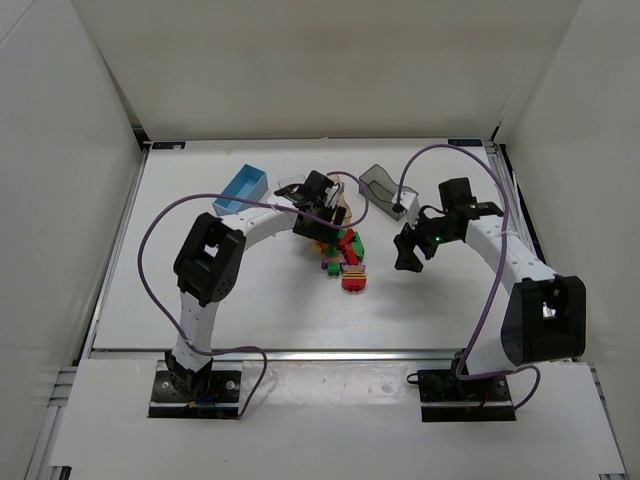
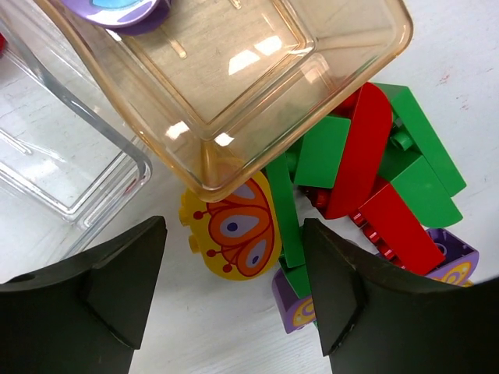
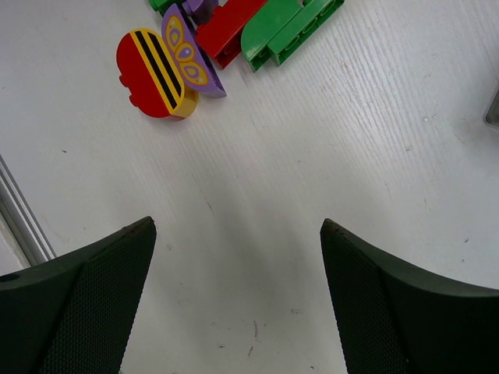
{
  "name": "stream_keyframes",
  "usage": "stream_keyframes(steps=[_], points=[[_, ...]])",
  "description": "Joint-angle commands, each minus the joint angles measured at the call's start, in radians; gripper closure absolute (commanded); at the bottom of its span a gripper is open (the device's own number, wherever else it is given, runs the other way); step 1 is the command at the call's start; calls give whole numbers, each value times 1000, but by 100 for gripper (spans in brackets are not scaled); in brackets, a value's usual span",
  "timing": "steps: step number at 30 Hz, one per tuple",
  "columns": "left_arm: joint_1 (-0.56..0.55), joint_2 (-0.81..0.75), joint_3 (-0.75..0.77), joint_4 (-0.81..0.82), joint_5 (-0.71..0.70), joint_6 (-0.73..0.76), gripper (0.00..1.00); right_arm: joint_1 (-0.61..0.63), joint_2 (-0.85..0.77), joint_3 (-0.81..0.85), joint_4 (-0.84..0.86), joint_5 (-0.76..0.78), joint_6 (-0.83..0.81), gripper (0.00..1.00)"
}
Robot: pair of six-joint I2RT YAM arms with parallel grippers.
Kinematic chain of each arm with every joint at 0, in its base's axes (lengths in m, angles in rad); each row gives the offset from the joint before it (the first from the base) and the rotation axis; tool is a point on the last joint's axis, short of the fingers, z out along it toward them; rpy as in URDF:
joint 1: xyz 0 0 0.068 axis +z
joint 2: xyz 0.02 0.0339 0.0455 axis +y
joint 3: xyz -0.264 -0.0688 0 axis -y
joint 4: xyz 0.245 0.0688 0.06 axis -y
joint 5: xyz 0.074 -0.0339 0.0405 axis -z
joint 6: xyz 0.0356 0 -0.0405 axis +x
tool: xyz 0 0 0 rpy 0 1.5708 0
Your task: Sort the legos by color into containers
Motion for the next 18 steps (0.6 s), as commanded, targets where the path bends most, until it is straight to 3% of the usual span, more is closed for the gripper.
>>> stream_keyframes(steps=[1, 4, 7, 8, 14, 18], points=[[-9, -9, 5, -10, -21, -6, 19, -6, 11, 31, 12, -15, -16, 11], [-14, -3, 4, -13, -13, -5, 21, -7, 12, 31, 12, -17, -14, 12], [-14, -9, -7, -7, 3, 4, 31, -10, 14, 33, 12, -17, -14, 12], [-14, -13, -11, 2, 16, 8, 40, -7, 16, 33, 13, -18, -11, 12], [-14, -50, -67, 50, 71, 58, 54, -10, 17, 40, 33, -40, 52, 12], [-5, -111, -120, 100, 148, 92, 70, -20, 38, 74, 52, -60, 171, 11]])
